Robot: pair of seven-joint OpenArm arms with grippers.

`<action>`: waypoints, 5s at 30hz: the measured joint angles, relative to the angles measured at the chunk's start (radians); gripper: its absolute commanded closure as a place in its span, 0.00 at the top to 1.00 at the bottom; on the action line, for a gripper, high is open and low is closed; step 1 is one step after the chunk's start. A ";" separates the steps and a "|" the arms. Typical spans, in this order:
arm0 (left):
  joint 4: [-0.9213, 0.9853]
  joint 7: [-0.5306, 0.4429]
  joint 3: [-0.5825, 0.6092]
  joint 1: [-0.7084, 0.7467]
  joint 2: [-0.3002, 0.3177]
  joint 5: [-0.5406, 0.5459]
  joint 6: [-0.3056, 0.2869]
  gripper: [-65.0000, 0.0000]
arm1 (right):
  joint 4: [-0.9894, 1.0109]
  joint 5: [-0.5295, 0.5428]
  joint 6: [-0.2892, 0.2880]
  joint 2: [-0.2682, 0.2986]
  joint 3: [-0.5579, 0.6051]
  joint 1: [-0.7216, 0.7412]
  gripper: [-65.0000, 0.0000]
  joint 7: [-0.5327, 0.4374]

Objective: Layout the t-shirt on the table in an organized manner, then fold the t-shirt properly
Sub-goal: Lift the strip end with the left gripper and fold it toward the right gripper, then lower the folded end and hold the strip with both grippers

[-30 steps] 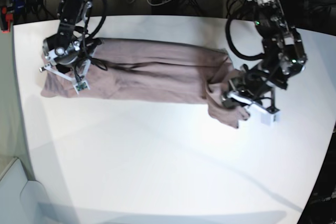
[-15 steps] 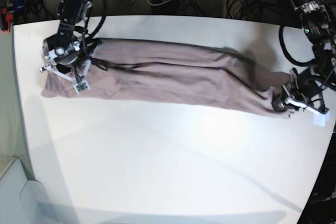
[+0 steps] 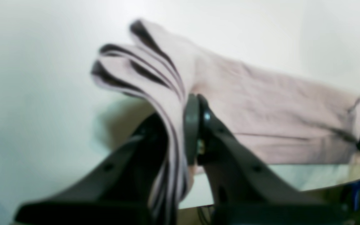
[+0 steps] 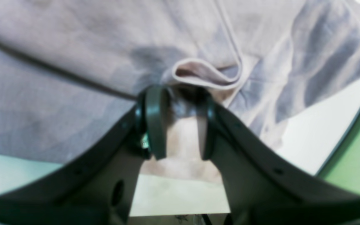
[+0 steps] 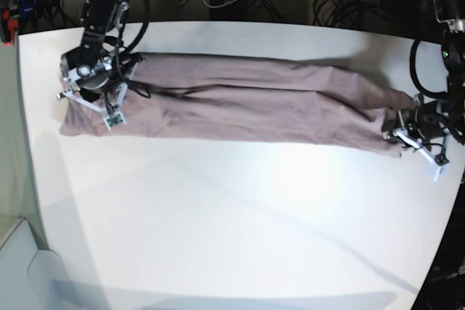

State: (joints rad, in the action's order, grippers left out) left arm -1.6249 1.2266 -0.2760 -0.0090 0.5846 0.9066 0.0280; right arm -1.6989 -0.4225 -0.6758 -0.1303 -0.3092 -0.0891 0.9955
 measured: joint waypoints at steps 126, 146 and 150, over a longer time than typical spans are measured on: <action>0.192 -0.262 0.326 -0.036 -0.383 -0.426 -0.010 0.00 | -0.098 0.082 -0.019 0.005 -0.018 0.071 0.55 0.210; 0.190 -0.264 0.257 -0.008 -0.389 -0.402 -0.021 0.00 | 0.061 0.112 -0.019 0.036 -0.167 0.147 0.55 0.073; 0.190 -0.264 0.256 -0.007 -0.389 -0.401 -0.021 0.00 | 0.019 0.091 -0.019 0.031 -0.165 0.138 0.55 0.096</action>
State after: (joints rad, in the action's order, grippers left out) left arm -1.4353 0.9630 -0.0196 -0.0162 0.1955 0.5053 0.0071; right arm -1.6802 -0.3317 -0.6952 -0.0998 -0.4740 0.0494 1.0916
